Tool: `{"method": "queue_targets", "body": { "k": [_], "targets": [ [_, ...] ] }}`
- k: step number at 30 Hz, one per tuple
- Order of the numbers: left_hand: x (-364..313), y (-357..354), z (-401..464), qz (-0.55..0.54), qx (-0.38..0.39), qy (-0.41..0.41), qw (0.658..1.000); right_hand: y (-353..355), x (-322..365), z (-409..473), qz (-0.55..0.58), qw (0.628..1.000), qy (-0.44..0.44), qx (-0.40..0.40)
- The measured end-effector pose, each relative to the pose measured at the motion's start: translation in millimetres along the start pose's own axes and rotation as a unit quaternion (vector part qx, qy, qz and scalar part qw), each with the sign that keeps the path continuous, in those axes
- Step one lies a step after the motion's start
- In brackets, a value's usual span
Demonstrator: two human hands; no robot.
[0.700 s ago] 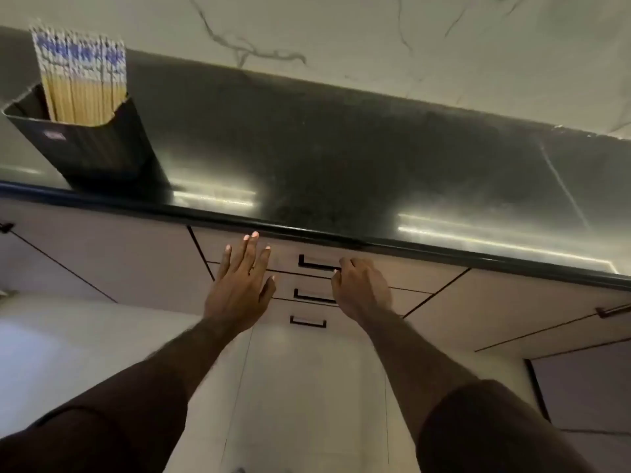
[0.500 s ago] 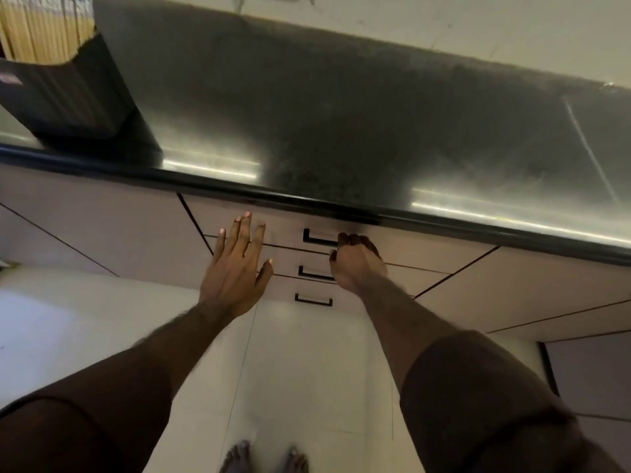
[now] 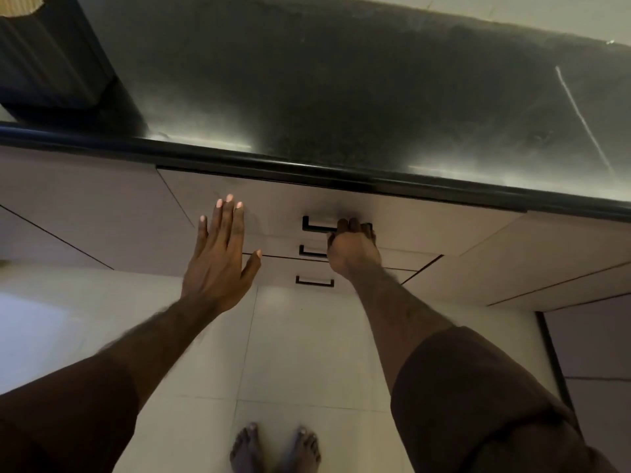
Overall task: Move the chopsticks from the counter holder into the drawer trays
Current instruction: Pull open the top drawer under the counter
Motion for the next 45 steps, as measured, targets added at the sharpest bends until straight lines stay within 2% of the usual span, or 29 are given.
{"method": "queue_targets", "body": {
  "k": [5,9,14,17,26,33,42,45],
  "targets": [
    [-1.9,6.8,-28.2,-0.016,-0.017,-0.015,1.000,-2.8,2.5,-16.2,-0.025,0.999,0.000,-0.020],
    [3.2,15.2,-54.5,-0.014,-0.029,-0.020,0.999,-17.4,-0.1,-52.9,0.026,0.998,-0.029,-0.039],
    [-3.2,33.6,-89.3,-0.011,-0.038,-0.047,0.998,-40.4,-8.9,-112.3,0.033,0.998,-0.027,-0.044],
    [-25.9,35.4,-121.0,-0.001,-0.030,-0.076,0.997,-50.3,-12.8,-144.1,0.033,0.998,-0.024,-0.041],
    [-80.5,48.0,-203.7,0.019,-0.004,-0.046,0.999,-76.0,-35.5,-246.3,0.032,0.999,0.004,-0.026],
    [-115.4,69.5,-261.0,0.033,0.014,-0.066,0.997,-97.6,-47.9,-320.1,0.035,0.999,0.018,-0.014],
    [-125.3,80.9,-307.8,0.032,0.063,-0.061,0.996,-106.9,-56.2,-365.7,0.044,0.999,0.028,-0.002],
    [-124.7,90.0,-311.1,0.022,0.065,-0.065,0.996,-92.7,-53.0,-377.2,0.082,0.996,0.030,-0.033]
  ]
}}
Point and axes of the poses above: each hand's wrist, its own z-axis towards the middle knuckle, its own y-axis out of the back of the hand, x = y × z, the point moved 2 cm from there along z, towards the middle knuckle, and after that the axes turned 4 degrees about -y, right-handed, at the moved point
